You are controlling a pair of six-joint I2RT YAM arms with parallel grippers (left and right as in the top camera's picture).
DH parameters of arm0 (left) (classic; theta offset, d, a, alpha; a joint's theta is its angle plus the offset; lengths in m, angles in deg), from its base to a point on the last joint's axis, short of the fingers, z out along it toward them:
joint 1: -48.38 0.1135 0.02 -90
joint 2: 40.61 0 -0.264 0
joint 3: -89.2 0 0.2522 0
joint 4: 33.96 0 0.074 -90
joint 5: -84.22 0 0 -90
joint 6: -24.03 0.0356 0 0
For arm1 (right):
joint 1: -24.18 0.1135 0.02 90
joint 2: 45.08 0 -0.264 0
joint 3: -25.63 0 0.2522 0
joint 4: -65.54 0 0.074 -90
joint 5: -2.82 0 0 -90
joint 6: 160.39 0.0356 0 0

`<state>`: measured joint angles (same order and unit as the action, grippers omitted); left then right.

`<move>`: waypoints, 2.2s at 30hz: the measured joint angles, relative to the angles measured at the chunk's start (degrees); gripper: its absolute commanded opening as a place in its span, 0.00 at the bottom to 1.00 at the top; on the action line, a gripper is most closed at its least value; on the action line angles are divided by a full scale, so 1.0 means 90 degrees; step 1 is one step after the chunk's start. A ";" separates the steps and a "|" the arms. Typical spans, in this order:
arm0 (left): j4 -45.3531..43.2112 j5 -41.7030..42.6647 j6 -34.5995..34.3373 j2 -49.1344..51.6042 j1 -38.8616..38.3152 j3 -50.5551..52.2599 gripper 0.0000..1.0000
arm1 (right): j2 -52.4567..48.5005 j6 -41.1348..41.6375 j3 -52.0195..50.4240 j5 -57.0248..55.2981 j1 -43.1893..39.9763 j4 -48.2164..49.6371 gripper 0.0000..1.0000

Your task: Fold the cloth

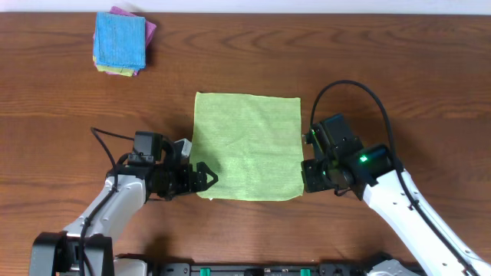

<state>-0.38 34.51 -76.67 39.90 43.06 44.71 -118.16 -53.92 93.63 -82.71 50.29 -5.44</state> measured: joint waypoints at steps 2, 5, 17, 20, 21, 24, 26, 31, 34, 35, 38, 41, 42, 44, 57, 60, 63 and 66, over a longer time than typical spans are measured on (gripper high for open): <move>-0.0039 -0.0002 -0.0002 0.0000 0.0005 0.0007 0.95 | 0.0000 -0.0012 0.0000 0.0027 0.0000 0.0005 0.01; -0.0085 -0.0049 0.0002 0.0000 0.0005 0.0007 0.95 | 0.0000 -0.0024 0.0000 0.0136 0.0000 0.0049 0.02; -0.1061 -0.0299 -0.0083 0.0000 0.0017 0.0197 0.95 | 0.0000 -0.0180 0.0000 0.0760 0.0000 0.0595 0.01; -0.1236 -0.0180 -0.0146 -0.0044 0.0053 0.0321 0.95 | 0.0000 -0.0182 0.0000 0.0799 0.0000 0.0605 0.02; -0.1280 -0.0129 -0.0148 -0.0068 0.0063 0.0372 0.95 | 0.0000 -0.0185 0.0000 0.0814 0.0000 0.0605 0.02; -0.1350 0.0160 -0.0189 -0.0134 0.0070 0.0537 0.95 | 0.0000 -0.0185 0.0000 0.0831 0.0000 0.0607 0.01; -0.1362 0.0423 -0.0245 -0.0165 0.0070 0.0644 0.95 | 0.0000 -0.0185 0.0000 0.0838 0.0000 0.0610 0.01; -0.1171 0.0971 -0.0369 -0.0165 0.0075 0.0765 0.95 | 0.0000 -0.0185 0.0000 0.0840 0.0000 0.0605 0.01; -0.0792 0.1214 -0.0491 -0.0165 0.0075 0.0784 0.95 | 0.0000 -0.0185 0.0000 0.0840 0.0000 0.0585 0.02; -0.0682 0.1270 -0.0503 -0.0165 0.0075 0.0784 0.95 | 0.0000 -0.0185 0.0000 0.0840 0.0000 0.0578 0.02; -0.0568 0.1358 -0.0505 -0.0158 0.0075 0.0792 0.95 | 0.0000 -0.0185 0.0000 0.0840 0.0000 0.0578 0.01; -0.0590 0.1365 -0.0532 -0.0158 0.0075 0.0799 0.95 | 0.0000 -0.0185 0.0000 0.0840 0.0000 0.0578 0.02; -0.0593 0.1367 -0.0551 -0.0158 0.0075 0.0799 0.95 | 0.0000 -0.0185 0.0000 0.0840 0.0000 0.0580 0.02; -0.0602 0.1413 -0.0583 -0.0153 0.0075 0.0809 0.95 | 0.0000 -0.0185 0.0000 0.0840 0.0000 0.0583 0.01; -0.0585 0.2125 -0.0673 -0.0027 0.0073 0.0979 1.00 | 0.0000 -0.0185 0.0000 0.0840 0.0000 0.0636 0.01; -0.0607 0.2062 -0.0685 -0.0019 0.0068 0.0996 0.87 | 0.0000 -0.0185 0.0000 0.0840 0.0000 0.0678 0.01; -0.0627 0.1899 -0.0719 -0.0002 0.0068 0.1032 0.63 | 0.0000 -0.0185 0.0000 0.0840 0.0000 0.0729 0.01; -0.0624 0.1758 -0.0682 0.0012 0.0068 0.1076 0.58 | 0.0000 -0.0185 0.0000 0.0840 0.0000 0.0750 0.02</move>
<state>-6.00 50.34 -82.81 40.01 43.67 54.40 -118.16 -55.59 93.63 -75.15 50.29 1.32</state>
